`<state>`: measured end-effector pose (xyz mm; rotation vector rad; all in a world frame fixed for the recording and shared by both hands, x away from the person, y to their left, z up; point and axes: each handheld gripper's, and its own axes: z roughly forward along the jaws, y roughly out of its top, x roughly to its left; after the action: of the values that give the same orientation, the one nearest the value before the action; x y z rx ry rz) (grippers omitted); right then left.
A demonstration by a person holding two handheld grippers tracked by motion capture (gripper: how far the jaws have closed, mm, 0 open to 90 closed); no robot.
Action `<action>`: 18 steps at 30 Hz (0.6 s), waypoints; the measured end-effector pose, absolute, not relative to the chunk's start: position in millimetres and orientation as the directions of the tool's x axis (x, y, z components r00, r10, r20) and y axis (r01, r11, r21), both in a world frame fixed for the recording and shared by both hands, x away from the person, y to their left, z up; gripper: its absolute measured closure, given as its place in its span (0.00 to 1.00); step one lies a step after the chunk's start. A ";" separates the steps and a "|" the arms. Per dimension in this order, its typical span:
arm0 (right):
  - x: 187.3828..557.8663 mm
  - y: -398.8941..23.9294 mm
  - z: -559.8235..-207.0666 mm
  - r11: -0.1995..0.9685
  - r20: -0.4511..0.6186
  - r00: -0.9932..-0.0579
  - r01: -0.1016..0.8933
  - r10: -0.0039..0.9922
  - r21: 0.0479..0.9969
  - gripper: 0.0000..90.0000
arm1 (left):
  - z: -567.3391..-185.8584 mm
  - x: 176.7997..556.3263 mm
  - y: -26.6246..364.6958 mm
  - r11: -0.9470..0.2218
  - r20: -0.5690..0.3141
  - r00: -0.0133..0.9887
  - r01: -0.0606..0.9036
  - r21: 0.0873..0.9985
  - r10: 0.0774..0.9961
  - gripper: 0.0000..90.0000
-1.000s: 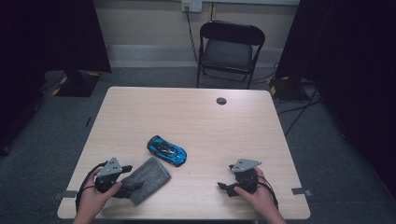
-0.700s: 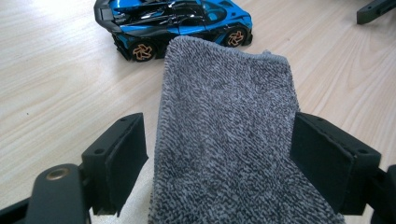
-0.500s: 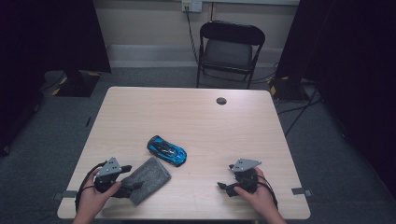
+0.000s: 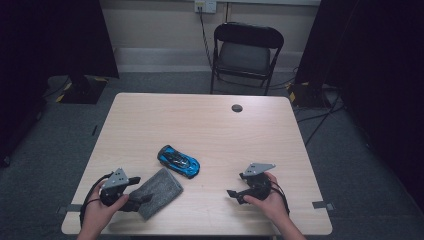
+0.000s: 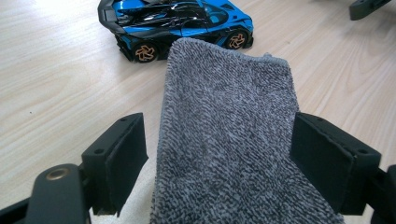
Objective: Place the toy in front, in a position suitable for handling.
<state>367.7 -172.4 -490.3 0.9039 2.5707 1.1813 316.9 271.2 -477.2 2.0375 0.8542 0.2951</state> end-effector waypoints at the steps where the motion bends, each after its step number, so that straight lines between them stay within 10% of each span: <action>1: 369.3 -168.2 -489.4 0.510 0.087 -0.806 0.449 0.586 0.733 0.17 | -477.2 316.8 271.0 -0.373 -0.111 0.734 0.461 0.805 0.669 0.21; 18: 404.9 -94.5 -481.4 0.549 0.094 -0.860 0.400 0.501 0.734 0.16 | -477.5 318.2 269.9 -0.370 -0.114 0.741 0.455 0.810 0.662 0.20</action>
<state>404.9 -94.5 -481.4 0.7754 2.6518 1.2072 318.2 269.9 -477.5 2.0292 0.8439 0.2879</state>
